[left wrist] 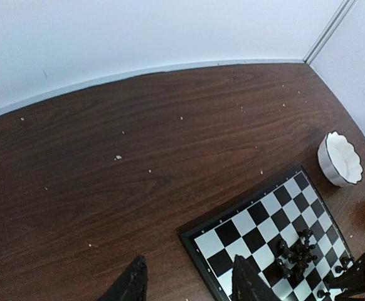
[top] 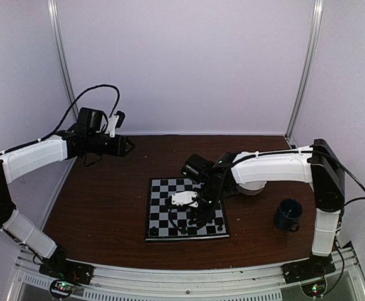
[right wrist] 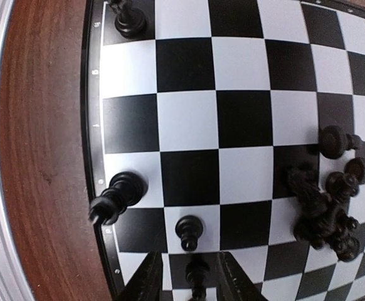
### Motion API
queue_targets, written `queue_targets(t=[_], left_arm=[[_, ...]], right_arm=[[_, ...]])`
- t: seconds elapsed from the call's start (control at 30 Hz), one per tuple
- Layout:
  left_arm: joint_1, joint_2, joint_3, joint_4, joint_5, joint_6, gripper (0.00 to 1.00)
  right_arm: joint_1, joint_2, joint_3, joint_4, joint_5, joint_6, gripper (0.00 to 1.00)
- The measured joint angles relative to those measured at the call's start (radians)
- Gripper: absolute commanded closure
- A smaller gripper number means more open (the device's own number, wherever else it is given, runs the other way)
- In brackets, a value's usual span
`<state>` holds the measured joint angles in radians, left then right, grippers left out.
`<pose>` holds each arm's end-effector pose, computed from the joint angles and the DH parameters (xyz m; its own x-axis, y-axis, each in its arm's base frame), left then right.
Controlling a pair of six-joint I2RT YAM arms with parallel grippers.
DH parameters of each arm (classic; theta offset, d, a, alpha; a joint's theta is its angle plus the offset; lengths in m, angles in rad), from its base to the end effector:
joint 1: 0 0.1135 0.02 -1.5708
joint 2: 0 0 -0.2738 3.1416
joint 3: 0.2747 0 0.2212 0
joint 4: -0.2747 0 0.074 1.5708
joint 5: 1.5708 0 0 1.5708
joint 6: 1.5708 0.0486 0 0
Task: Set up the chess pieces on the board
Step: Place the pawn at d7, then pick up the bishop from the chessboard.
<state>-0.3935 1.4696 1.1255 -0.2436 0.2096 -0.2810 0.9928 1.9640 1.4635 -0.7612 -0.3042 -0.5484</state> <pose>0.2863 -0.1298 0.3032 -0.6403 -0.0278 -0.7676 0.3720 0.8631 -0.3416 0.1938 0.3238 0.2022 -0.0016 -0.9128 -0.4083 -0.9957 -0.0362 0.0849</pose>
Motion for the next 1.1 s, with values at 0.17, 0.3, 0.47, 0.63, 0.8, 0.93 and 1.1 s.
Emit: queue_targets(t=[0.17,0.3,0.47,0.63,0.8,0.93,1.1], left_arm=[[-0.044,0.062,0.079,-0.128,-0.025,-0.005,0.54],[-0.169,0.091,0.149,-0.251,-0.069,-0.064,0.55],[-0.338,0.115,0.156,-0.336,-0.132,-0.211,0.55],[-0.432,0.232,0.191,-0.388,-0.166,-0.33,0.55],[-0.477,0.365,0.283,-0.444,-0.195,-0.389,0.55],[-0.496,0.447,0.362,-0.466,-0.2,-0.41,0.56],[-0.499,0.517,0.425,-0.508,-0.211,-0.419,0.57]], right_arm=[[-0.019,-0.156,-0.013,-0.055,0.003,0.006,0.64],[-0.097,-0.341,-0.075,-0.061,-0.003,0.022,0.63],[-0.276,-0.475,-0.192,-0.051,-0.046,0.035,0.61],[-0.36,-0.529,-0.373,-0.013,-0.13,0.065,0.57],[-0.362,-0.568,-0.43,0.003,-0.181,0.079,0.56],[-0.365,-0.591,-0.43,0.033,-0.202,0.082,0.55],[-0.365,-0.591,-0.43,0.043,-0.219,0.082,0.54]])
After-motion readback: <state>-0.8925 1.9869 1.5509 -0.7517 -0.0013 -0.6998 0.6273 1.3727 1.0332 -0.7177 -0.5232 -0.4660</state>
